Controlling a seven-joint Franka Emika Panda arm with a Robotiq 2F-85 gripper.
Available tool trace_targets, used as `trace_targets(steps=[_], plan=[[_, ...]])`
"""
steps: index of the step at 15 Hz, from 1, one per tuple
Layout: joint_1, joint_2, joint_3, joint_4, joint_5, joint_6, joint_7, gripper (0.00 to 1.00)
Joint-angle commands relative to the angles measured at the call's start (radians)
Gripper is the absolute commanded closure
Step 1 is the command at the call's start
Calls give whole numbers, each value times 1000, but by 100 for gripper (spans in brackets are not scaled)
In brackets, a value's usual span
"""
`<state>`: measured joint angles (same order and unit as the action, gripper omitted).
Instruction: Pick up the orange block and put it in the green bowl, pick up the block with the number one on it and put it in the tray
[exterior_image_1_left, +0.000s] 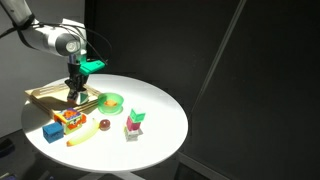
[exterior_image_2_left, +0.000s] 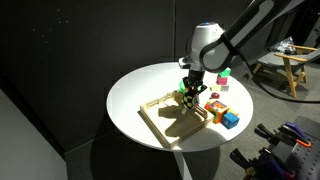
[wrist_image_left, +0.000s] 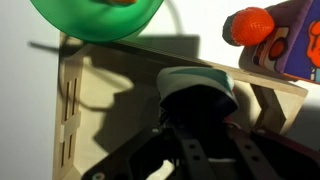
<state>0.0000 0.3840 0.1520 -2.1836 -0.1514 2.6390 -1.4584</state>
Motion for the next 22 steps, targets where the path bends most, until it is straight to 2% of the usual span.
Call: trace_targets(steps=[1,8,14,15,17,22], plan=[[32,3,-21,35,-33,3,82,94],[80,5,-33,55,-101,-6,212,94],[90,20,-35,56,-150,4,258,92],[91,21,-37,56,-158,4,265,53],[90,23,-38,57,-166,2,271,45],[86,25,-38,58,-165,-4,276,5]])
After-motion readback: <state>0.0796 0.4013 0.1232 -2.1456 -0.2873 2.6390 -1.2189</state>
